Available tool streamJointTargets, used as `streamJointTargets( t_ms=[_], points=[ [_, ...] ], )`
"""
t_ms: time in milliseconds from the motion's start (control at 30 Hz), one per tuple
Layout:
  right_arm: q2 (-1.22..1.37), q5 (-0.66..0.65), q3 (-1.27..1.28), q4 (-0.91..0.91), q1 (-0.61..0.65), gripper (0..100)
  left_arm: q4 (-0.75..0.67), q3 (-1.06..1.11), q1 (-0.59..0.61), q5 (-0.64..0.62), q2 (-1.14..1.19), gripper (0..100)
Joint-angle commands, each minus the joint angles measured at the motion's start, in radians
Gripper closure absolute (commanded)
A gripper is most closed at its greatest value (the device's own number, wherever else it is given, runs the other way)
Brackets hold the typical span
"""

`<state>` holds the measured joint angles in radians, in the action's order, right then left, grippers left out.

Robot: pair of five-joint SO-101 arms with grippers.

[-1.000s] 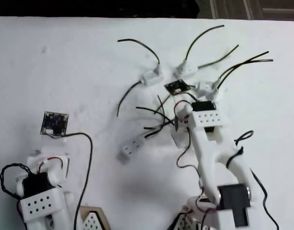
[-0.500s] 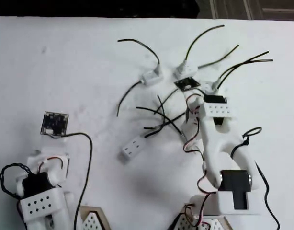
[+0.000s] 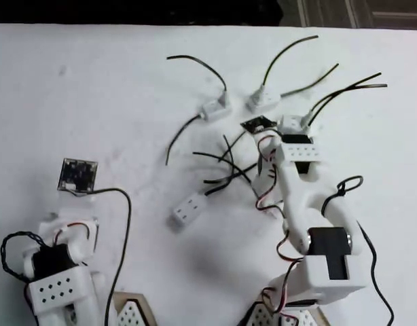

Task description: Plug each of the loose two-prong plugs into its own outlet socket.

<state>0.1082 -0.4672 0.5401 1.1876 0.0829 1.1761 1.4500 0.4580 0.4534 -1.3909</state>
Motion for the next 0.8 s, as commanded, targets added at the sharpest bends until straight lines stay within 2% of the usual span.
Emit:
streamJointTargets(
  t_ms=[0,167,433,633,767],
  points=[
    [0.013,0.031,0.0,0.013,0.042,90.5,-0.008,-0.005,0.004,0.008,-0.012,97],
    [0.013,0.054,0.0,0.058,0.079,89.1,-0.008,-0.005,0.004,0.008,-0.012,97],
    [0.004,0.057,-0.005,0.059,0.077,97.0,-0.008,-0.005,0.004,0.008,-0.012,97],
    [0.002,0.058,-0.069,0.179,0.074,87.2,-0.008,-0.005,0.004,0.008,-0.012,97],
    [0.002,0.058,-0.19,0.311,0.051,86.1,-0.008,-0.005,0.004,0.008,-0.012,97]
  ],
)
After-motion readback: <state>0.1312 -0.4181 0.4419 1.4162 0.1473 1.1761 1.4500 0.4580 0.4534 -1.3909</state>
